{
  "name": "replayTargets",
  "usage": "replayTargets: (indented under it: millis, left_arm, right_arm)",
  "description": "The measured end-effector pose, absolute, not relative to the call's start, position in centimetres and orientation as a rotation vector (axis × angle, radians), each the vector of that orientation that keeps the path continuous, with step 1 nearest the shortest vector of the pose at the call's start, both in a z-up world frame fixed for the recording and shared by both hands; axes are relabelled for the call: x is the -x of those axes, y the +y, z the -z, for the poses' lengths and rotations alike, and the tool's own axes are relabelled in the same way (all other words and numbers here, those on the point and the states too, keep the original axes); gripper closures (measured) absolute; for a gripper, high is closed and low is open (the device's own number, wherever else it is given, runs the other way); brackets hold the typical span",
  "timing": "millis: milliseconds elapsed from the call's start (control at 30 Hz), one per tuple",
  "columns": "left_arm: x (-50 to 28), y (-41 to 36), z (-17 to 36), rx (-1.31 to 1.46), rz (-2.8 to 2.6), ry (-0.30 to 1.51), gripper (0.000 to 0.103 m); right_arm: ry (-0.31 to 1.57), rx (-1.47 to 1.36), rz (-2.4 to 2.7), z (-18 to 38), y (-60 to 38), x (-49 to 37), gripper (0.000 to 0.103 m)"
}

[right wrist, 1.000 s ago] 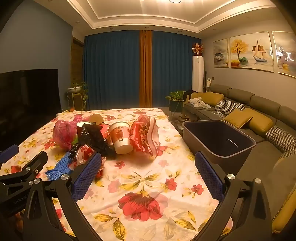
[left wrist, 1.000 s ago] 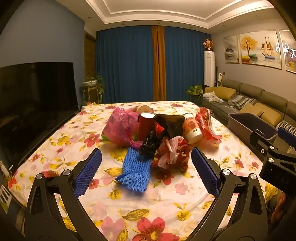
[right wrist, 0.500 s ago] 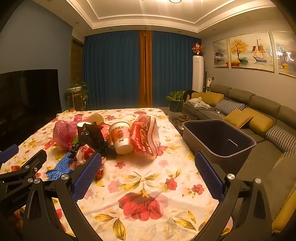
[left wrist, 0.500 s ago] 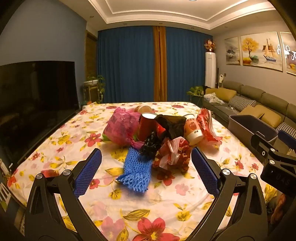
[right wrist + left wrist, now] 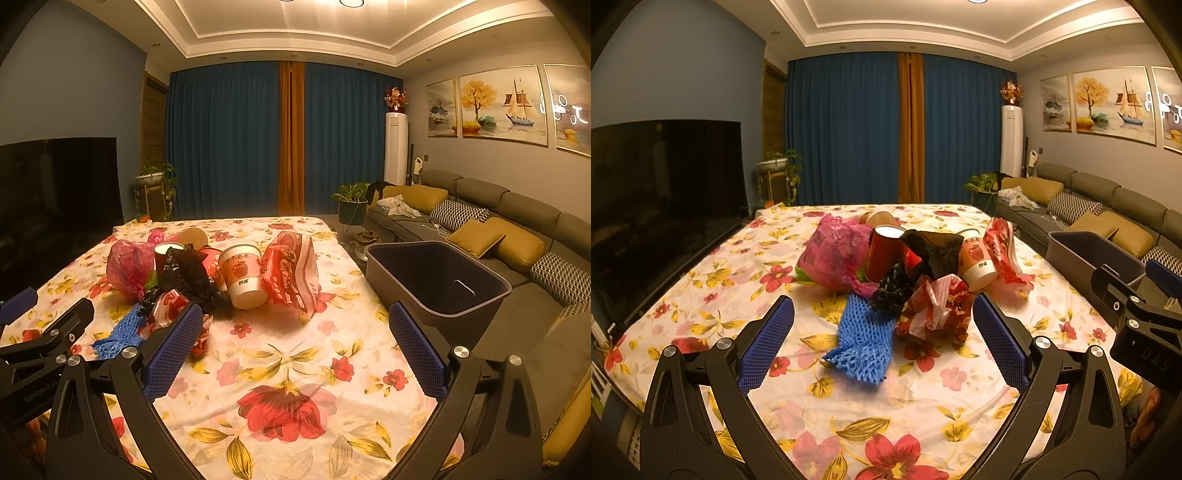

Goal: Collect trash

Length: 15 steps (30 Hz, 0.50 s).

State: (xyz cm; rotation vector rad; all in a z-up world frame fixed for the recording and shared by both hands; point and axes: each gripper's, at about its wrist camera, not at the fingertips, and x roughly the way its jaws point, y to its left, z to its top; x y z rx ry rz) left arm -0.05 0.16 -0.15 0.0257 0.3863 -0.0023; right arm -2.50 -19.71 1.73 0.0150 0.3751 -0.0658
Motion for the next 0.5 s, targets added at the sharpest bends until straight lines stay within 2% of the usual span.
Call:
replayTargets:
  millis: [500]
  left_arm:
    - [-0.2, 0.1, 0.11, -0.023, -0.001, 0.393, 0.007]
  right_arm:
    - [0.375, -0.013, 0.065, -1.76, -19.69, 2.46, 0.005]
